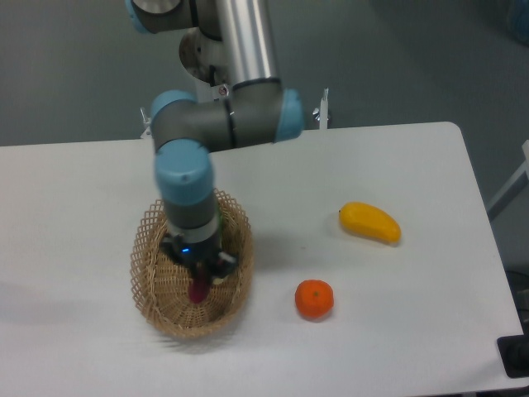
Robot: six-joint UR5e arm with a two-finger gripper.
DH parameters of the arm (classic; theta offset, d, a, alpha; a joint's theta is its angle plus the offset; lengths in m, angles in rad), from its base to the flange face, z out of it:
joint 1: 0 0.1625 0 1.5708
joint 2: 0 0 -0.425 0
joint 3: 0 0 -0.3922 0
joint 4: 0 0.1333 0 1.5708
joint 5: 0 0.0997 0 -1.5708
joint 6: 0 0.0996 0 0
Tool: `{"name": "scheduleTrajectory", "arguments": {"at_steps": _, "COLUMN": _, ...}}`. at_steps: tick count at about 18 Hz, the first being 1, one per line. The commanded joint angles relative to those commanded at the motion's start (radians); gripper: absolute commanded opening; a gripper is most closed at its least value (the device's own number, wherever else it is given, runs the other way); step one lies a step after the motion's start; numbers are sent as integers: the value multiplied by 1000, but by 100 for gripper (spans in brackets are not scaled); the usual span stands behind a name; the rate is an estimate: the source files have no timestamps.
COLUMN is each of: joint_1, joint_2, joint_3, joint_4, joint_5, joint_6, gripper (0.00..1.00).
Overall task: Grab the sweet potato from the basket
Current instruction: 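Carry the held sweet potato up and away from the basket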
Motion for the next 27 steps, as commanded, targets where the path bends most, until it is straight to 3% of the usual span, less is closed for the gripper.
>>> {"name": "scheduleTrajectory", "arguments": {"at_steps": 8, "joint_1": 206, "joint_2": 32, "joint_3": -17, "joint_4": -3, "joint_5": 5, "joint_6": 202, "gripper": 12}}
{"name": "scheduleTrajectory", "arguments": {"at_steps": 17, "joint_1": 417, "joint_2": 34, "joint_3": -18, "joint_4": -12, "joint_5": 2, "joint_6": 552, "gripper": 11}}
{"name": "scheduleTrajectory", "arguments": {"at_steps": 23, "joint_1": 489, "joint_2": 31, "joint_3": -32, "joint_4": -8, "joint_5": -8, "joint_6": 591, "gripper": 11}}
{"name": "scheduleTrajectory", "arguments": {"at_steps": 27, "joint_1": 529, "joint_2": 26, "joint_3": -22, "joint_4": -12, "joint_5": 0, "joint_6": 744, "gripper": 10}}
